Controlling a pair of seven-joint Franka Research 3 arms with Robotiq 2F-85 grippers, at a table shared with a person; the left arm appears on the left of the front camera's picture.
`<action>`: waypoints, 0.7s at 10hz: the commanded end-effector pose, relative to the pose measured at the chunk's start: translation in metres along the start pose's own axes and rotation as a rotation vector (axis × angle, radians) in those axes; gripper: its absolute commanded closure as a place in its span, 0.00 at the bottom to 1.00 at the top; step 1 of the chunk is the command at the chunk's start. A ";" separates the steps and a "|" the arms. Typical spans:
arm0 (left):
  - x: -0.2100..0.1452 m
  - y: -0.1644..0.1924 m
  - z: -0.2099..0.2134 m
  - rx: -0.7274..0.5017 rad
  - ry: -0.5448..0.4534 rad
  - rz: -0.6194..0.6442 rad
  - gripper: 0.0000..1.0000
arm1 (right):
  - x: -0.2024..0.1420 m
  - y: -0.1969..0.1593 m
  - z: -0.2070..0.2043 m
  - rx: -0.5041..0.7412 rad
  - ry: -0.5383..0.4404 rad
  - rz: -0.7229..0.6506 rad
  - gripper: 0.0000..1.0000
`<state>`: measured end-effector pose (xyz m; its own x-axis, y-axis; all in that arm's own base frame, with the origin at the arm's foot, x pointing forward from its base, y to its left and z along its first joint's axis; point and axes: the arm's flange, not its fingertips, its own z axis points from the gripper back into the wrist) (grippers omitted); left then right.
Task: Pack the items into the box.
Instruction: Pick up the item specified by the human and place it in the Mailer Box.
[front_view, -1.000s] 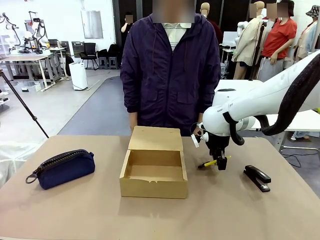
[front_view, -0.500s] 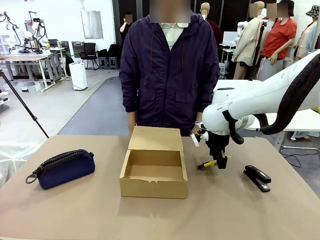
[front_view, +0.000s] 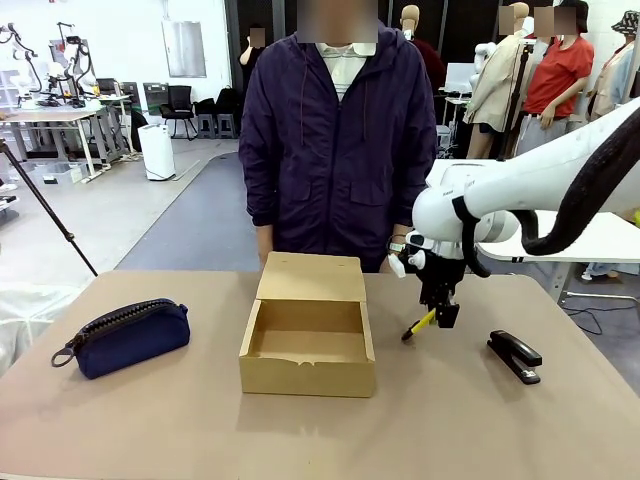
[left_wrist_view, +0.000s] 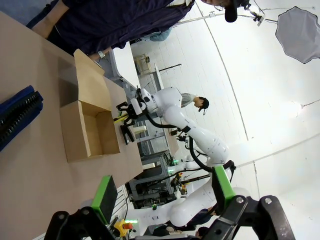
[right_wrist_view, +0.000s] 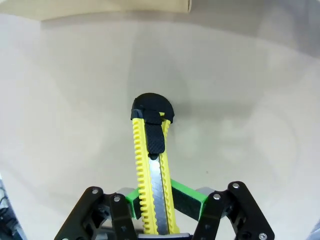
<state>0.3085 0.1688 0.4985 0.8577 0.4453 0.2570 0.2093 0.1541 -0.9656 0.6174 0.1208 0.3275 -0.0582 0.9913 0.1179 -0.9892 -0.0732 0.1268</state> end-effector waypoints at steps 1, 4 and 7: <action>0.001 -0.002 0.000 -0.024 -0.005 -0.013 0.00 | -0.005 0.010 0.025 0.000 -0.036 0.028 1.00; 0.001 -0.002 0.000 -0.024 -0.005 -0.013 0.00 | -0.008 0.010 0.031 0.008 -0.056 0.020 1.00; 0.001 -0.002 0.000 -0.024 -0.005 -0.013 0.00 | -0.009 0.011 0.035 0.030 -0.085 0.012 1.00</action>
<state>0.3085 0.1689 0.4984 0.8577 0.4454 0.2569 0.2092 0.1541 -0.9657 0.6108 0.1117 0.3578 -0.0530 0.9869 0.1527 -0.9877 -0.0743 0.1374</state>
